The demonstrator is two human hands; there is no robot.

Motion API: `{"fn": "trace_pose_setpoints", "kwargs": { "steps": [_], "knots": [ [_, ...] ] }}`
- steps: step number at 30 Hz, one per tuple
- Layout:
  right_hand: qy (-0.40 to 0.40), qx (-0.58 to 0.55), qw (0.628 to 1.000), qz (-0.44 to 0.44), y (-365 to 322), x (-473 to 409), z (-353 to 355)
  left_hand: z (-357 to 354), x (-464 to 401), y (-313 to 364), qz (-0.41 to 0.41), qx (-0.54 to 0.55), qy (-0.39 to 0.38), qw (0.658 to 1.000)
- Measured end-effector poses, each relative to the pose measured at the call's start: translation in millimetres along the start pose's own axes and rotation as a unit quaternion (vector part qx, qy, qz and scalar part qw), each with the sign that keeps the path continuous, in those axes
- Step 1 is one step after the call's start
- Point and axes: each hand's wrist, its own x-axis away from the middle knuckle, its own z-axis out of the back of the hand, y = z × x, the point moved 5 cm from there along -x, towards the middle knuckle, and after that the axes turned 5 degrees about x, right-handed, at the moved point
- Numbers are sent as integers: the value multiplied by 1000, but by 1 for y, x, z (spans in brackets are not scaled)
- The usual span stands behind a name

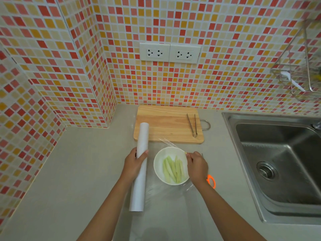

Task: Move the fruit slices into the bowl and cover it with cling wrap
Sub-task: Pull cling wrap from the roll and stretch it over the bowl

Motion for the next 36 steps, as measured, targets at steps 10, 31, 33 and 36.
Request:
{"fn": "trace_pose_setpoints", "kwargs": {
  "steps": [10, 31, 33, 36],
  "knots": [
    [-8, -8, 1000, 11, 0, -3, 2, 8, -2, -7, 7, 9, -28, 1000],
    [-21, -4, 1000, -1, 0, -1, 3, 7, 5, 3, -23, -43, -24, 999],
    [-21, -1, 1000, 0, -1, -1, 3, 7, 5, 4, -13, -33, -16, 999],
    [-26, 3, 1000, 0, 0, -1, 2, 11, 5, 4, -7, -36, 19, 999]
  ]
}}
